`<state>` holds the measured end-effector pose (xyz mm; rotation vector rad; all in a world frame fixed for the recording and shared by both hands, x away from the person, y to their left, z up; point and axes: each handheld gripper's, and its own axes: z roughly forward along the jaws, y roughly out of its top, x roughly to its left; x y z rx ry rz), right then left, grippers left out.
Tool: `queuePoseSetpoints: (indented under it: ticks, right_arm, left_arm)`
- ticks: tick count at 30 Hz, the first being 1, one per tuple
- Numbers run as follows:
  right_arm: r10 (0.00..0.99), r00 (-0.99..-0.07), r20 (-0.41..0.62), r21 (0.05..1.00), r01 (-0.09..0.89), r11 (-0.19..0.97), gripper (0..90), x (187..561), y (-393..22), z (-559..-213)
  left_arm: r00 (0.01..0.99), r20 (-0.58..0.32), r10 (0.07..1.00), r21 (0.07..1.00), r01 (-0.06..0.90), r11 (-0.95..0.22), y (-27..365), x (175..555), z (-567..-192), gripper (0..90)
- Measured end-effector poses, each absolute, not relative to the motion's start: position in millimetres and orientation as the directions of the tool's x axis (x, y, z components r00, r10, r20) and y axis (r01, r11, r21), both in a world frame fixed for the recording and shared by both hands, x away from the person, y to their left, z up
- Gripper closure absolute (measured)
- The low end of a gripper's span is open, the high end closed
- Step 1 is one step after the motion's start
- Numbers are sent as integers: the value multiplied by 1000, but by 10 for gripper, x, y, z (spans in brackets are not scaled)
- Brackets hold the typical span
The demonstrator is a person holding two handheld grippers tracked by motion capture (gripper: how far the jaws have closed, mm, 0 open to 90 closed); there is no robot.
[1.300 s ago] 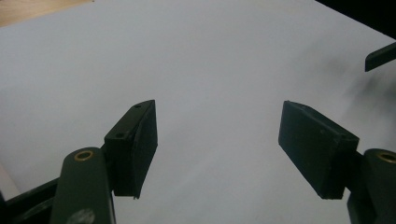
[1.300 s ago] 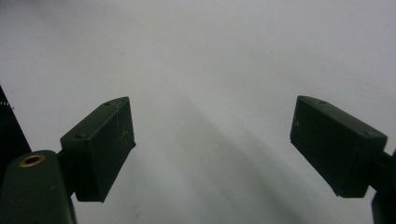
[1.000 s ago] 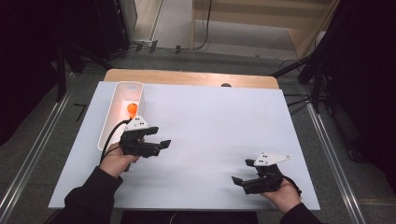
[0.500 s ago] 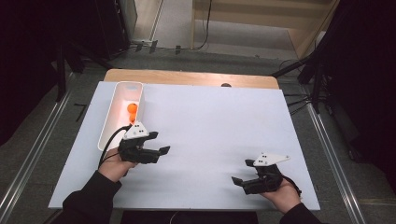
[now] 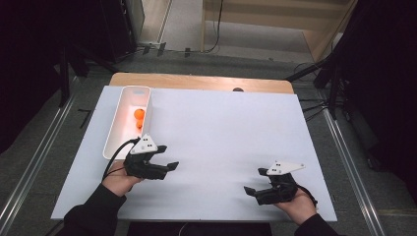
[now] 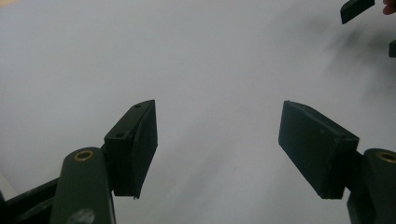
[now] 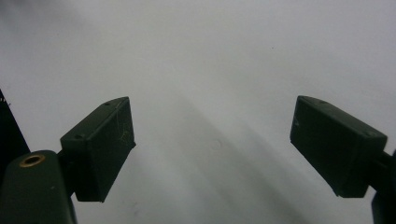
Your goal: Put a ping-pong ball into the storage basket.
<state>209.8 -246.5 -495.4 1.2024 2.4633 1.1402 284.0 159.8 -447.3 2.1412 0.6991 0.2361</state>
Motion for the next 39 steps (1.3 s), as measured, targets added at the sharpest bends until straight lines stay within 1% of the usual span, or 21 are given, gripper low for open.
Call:
queuePoseSetpoints:
  ticks: [9, 16, 26, 39]
  right_arm:
    - [733, -660, 166, 703, 601, 382, 123, 2100, -2463, -4955]
    - [734, -660, 160, 705, 597, 383, 123, 2101, -2468, -4955]
    - [735, -657, 166, 702, 602, 380, 123, 2102, -2458, -4960]
    - [737, -656, 166, 700, 604, 380, 123, 2102, -2458, -4963]
  left_arm:
    - [831, -79, 551, 768, 403, -498, 1656, 2810, -4546, 288]
    - [861, -59, 504, 764, 364, -532, 1681, 2748, -4589, 288]
    - [879, -66, 472, 738, 362, -570, 1781, 2671, -4684, 288]
    - [877, -66, 475, 733, 366, -574, 1871, 2592, -4708, 288]
